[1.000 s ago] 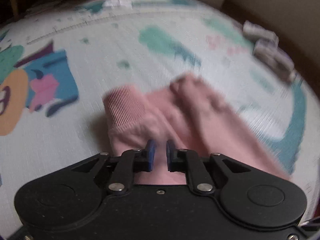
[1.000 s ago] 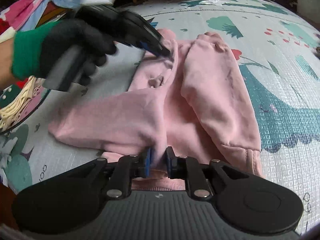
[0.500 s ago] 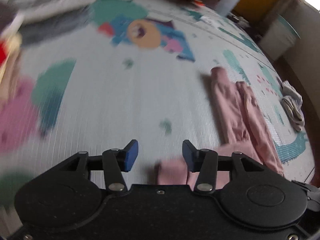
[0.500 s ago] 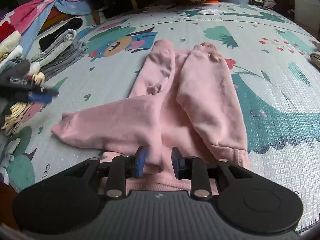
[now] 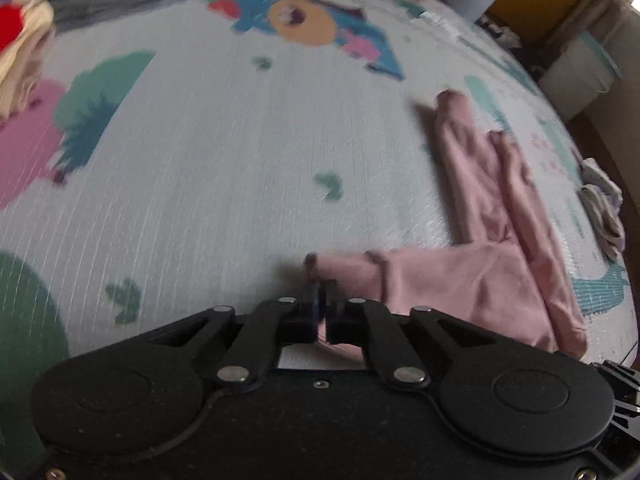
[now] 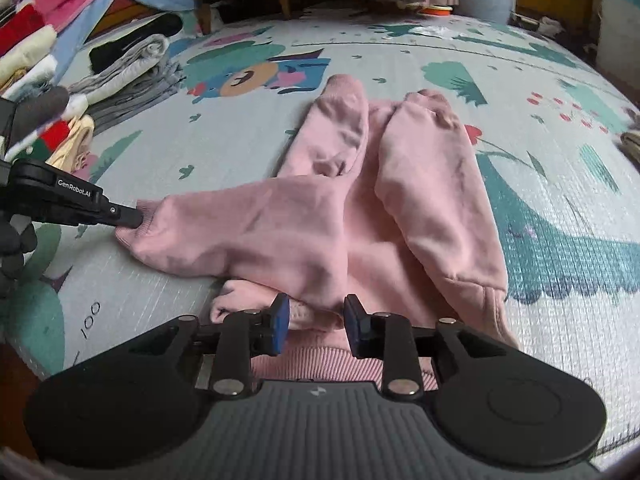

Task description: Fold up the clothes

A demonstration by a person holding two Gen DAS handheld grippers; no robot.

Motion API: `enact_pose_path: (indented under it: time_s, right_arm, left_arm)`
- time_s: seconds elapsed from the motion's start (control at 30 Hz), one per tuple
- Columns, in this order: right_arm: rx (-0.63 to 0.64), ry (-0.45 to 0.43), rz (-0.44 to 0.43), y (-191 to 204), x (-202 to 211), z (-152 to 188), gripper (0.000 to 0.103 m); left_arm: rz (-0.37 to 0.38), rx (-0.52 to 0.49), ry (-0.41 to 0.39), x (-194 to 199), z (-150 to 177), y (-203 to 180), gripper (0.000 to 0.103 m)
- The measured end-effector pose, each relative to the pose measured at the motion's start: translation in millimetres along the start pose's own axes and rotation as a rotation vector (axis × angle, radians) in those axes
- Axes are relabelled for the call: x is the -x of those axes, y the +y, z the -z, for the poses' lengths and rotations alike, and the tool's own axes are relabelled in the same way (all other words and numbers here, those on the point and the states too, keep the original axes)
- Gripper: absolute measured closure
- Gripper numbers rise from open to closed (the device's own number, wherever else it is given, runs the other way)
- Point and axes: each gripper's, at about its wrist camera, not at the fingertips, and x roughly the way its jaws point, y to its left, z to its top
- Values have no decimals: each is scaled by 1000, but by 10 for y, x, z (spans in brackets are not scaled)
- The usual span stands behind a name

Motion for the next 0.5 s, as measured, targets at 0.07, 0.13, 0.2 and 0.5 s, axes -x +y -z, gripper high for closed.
enact_pose_path:
  time_s: [0.07,0.13,0.2,0.5]
  right_arm:
    - [-6,-12,0,21,26,-14,71]
    - [-15,-27,-1,41,59,-28,70]
    - [-1,-70,-7,89,142,-50,70]
    - [183,20,-171,432,-39,-31,71]
  left_arm:
    - [10,-68,-31,52,-76,-97,103]
    - [32,-146,-72,136,-217,-251,103]
    - [60,-213,-115,217,-385,-411,103]
    - [187,-395,-266,589,-877,-1031,103]
